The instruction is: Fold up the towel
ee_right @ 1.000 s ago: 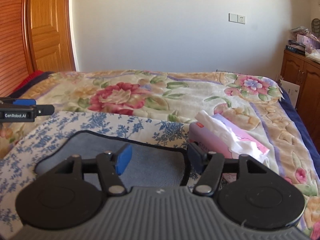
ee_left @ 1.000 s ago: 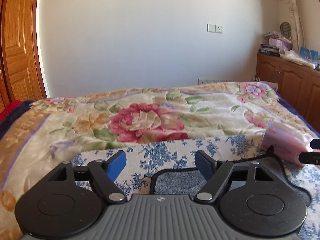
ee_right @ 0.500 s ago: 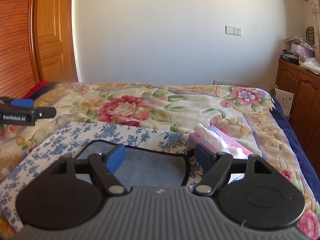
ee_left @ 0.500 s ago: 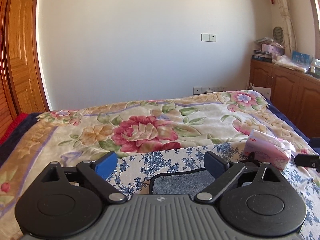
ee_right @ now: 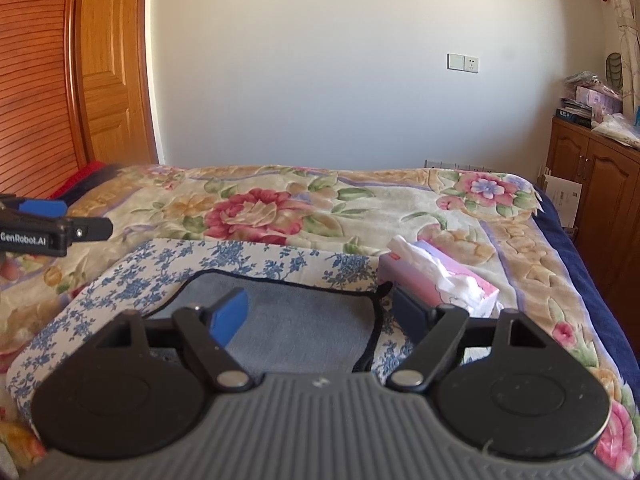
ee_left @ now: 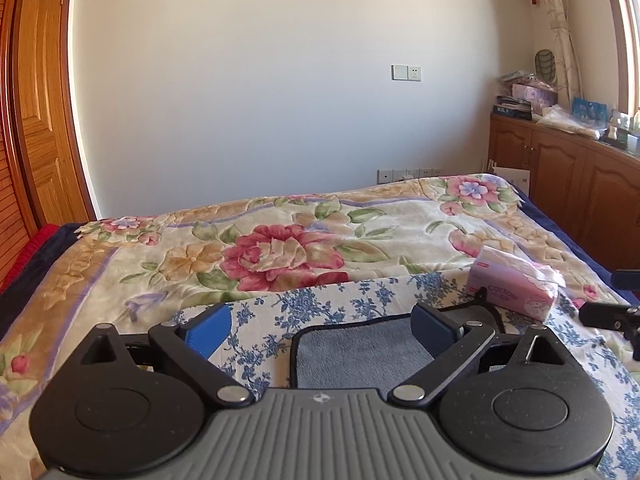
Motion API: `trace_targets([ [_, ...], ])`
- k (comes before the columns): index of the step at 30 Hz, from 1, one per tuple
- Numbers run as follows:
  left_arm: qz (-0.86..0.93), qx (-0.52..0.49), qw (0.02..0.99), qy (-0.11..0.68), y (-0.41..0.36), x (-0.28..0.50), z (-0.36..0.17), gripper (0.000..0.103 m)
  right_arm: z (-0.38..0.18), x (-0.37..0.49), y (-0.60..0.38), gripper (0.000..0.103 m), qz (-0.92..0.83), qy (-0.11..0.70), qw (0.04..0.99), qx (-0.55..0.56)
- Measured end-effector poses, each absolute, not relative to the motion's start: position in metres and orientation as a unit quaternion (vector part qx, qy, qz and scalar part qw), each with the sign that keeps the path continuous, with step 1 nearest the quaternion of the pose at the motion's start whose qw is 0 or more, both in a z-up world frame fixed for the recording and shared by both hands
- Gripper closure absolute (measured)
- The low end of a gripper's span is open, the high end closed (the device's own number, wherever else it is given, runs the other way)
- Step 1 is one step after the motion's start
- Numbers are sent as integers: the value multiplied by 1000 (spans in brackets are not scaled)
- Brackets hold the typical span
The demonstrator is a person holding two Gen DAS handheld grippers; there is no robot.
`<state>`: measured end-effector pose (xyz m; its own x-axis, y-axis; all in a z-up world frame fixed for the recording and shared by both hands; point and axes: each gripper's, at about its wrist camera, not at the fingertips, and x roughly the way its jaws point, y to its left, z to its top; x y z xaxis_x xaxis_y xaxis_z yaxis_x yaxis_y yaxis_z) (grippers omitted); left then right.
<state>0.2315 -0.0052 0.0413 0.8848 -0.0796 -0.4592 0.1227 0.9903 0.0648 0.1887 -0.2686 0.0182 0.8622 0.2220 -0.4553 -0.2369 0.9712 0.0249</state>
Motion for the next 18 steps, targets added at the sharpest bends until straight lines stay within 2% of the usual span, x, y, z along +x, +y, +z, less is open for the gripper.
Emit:
trace_targets([
  [6,-59,45,971,229,-9,208,50,4,17,169,-267,23,117,238,964,-14],
  [18,-59,41,971,227,-7,169,58,4,23,136,-264,11,112,233,966,-6],
])
